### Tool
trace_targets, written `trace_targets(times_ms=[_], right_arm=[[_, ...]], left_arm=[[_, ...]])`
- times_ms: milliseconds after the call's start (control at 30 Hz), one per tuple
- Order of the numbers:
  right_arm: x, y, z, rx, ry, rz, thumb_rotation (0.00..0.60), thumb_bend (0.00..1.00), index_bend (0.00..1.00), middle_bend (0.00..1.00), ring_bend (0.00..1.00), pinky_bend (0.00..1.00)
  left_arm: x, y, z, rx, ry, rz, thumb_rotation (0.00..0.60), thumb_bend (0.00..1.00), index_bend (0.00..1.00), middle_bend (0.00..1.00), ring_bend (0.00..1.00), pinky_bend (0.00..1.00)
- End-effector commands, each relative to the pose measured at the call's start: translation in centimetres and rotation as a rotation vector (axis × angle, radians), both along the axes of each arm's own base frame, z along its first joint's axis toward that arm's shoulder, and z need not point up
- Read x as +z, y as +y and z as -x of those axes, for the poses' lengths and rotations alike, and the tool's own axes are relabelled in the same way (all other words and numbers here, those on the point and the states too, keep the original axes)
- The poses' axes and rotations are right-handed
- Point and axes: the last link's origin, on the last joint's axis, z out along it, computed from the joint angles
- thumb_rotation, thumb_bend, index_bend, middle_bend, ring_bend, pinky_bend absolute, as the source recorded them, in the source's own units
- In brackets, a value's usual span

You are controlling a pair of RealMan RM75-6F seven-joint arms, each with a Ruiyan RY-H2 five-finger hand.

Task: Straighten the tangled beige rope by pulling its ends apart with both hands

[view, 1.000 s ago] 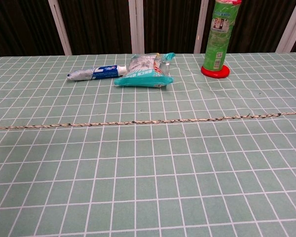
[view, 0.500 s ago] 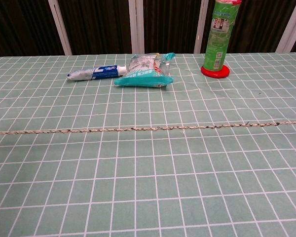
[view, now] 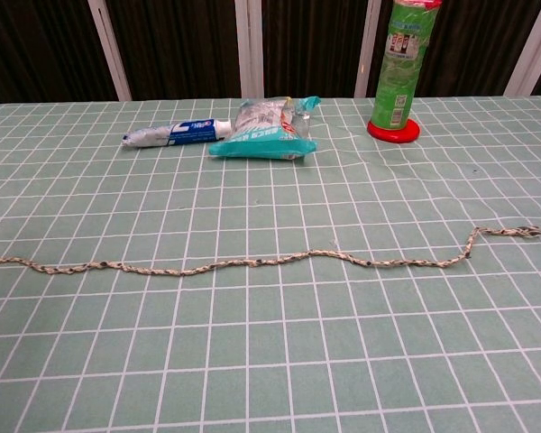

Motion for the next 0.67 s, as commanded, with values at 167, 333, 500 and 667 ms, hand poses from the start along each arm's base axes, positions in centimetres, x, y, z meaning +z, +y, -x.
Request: trace_targets(times_ms=[167,333,500,667], right_arm=[[2.2,1.5,-1.2,0.037,-0.053,0.045,0.6,0.42,0.0,0.0,0.0,0.0],[4.4,3.5,-2.0,0.135,-0.039,0.083,0.6,0.39,0.0,0.0,0.0,0.0],[6.1,6.4,-1.8,0.247,0.003,0.1,0.6,0.39,0.0,0.0,0.0,0.0],[8.2,9.7,-1.7,0.373,0.038,0.109,0.6,0.39,0.0,0.0,0.0,0.0]], left_arm=[[3.3,-1.7,-0.8,0.034,-0.09,-0.05,0.6,0.09,0.25,0.0,0.0,0.0],[5.4,-3.5,-2.0,-0.03,-0.194,-0.112,0.6,0.09,0.16,0.0,0.0,0.0],[6.8,-6.5,-2.4,-0.131,-0.228,-0.146,0.6,0.11,0.12,0.0,0.0,0.0],[8.4,-9.8,-1.8,-0.203,-0.209,-0.161,0.6,0.11,0.1,0.0,0.0,0.0]])
